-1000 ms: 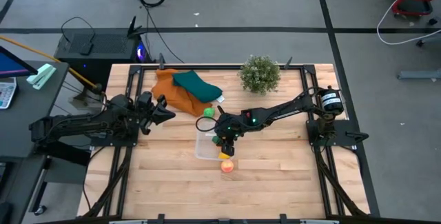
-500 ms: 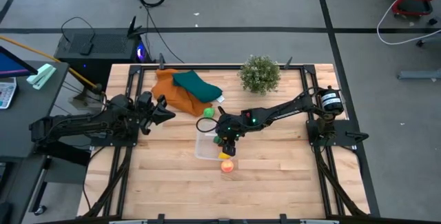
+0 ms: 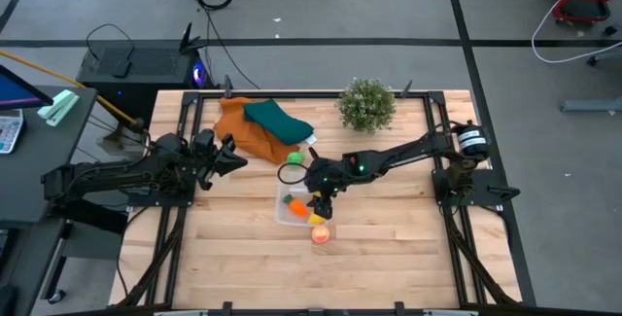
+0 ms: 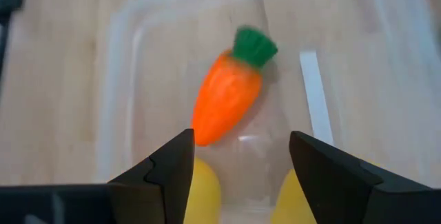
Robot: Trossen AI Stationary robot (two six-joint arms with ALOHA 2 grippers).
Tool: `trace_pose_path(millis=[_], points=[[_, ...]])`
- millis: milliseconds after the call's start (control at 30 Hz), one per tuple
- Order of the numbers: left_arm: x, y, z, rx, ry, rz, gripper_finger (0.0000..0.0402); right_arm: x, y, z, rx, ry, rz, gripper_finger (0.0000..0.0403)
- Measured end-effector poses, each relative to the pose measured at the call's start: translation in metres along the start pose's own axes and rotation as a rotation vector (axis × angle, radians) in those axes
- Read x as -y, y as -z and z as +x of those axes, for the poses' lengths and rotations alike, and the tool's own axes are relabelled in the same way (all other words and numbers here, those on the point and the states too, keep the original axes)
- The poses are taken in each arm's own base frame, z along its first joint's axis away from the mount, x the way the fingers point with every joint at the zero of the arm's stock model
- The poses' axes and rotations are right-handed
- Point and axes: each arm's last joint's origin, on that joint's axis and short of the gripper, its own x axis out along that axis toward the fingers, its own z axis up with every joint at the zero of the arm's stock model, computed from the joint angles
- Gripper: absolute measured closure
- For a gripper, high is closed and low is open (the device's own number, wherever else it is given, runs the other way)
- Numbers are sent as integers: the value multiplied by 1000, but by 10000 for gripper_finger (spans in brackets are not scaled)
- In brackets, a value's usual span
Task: Pick and placing Produce into tupperware
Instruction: Put the green pear into the transparent container
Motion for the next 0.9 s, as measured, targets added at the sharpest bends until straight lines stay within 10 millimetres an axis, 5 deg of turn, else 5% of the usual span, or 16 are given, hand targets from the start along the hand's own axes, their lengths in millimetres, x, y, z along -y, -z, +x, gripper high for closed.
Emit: trace_pose_path(millis=[267, 633, 900], points=[[0, 0, 0, 0, 0, 0, 382, -8, -11, -62, 79, 92, 1, 205], [0, 0, 0, -2, 0, -1, 377, -18, 19, -160, -16, 316, 104, 206], [-2, 1, 0, 19, -57, -80, 388, -24, 55, -185, 49, 424, 297, 208]])
